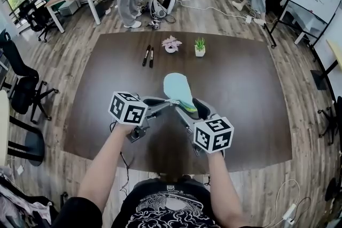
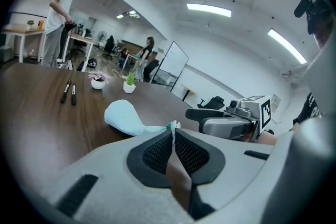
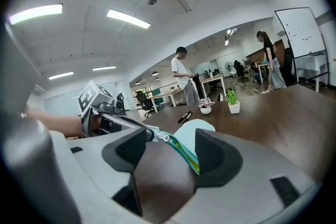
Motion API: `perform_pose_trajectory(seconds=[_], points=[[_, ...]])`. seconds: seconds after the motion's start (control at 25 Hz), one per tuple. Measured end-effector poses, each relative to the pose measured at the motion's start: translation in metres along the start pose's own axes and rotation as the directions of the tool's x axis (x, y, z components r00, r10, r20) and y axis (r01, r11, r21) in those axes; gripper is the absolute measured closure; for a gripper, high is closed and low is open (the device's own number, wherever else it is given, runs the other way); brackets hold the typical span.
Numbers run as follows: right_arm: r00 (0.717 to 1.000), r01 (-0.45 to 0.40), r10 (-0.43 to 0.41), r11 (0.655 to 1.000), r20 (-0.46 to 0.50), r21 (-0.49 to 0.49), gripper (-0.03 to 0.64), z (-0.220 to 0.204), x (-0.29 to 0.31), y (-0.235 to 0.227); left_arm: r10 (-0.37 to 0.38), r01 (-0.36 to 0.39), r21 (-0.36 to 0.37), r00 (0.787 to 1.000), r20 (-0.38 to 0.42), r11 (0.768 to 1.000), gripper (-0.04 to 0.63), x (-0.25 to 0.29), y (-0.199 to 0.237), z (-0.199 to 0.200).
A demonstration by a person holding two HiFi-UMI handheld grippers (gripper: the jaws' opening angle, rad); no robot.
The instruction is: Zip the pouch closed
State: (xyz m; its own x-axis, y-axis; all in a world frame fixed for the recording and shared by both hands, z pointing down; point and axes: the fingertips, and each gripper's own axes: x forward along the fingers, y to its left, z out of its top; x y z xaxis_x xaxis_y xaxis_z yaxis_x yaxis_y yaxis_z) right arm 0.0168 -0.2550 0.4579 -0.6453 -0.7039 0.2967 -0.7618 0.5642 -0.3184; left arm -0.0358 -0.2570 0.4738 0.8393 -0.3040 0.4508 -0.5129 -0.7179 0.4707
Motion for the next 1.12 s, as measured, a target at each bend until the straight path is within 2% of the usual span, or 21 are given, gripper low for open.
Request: perform_pose_trajectory(seconds=[0.32, 0.48, 0.72, 0.88, 1.12], points=[[0.992, -0.122, 0.122, 0.989, -0.002, 0.086, 0.369, -0.011, 0.008, 0.015, -0.034, 0.034, -0.02, 0.999, 0.006, 0.999, 0.572, -0.002, -0.004, -0.003], [0.989, -0.149, 0.15, 0.981, 0.002, 0.127, 0.39, -0.015, 0.009, 0.017, -0.054, 0.054, -0.033, 0.999, 0.007, 0.998, 0.572, -0.005, -0.007, -0.004], [0.97, -0.242, 0.241, 0.946, 0.03, 0.217, 0.405, -0.018, 0.011, 0.026, -0.076, 0.076, -0.036, 0.997, 0.005, 0.996, 0.572, -0.005, -0.013, -0.006], [0.96, -0.278, 0.272, 0.922, 0.06, 0.27, 0.426, -0.018, 0.011, 0.029, -0.083, 0.083, -0.032, 0.997, 0.002, 0.996, 0.572, -0.006, -0.014, -0.007], [0.954, -0.3, 0.293, 0.91, 0.069, 0.286, 0.452, -0.019, 0.011, 0.03, -0.086, 0.086, -0.042, 0.996, 0.004, 0.995, 0.572, -0.005, -0.013, -0.009]])
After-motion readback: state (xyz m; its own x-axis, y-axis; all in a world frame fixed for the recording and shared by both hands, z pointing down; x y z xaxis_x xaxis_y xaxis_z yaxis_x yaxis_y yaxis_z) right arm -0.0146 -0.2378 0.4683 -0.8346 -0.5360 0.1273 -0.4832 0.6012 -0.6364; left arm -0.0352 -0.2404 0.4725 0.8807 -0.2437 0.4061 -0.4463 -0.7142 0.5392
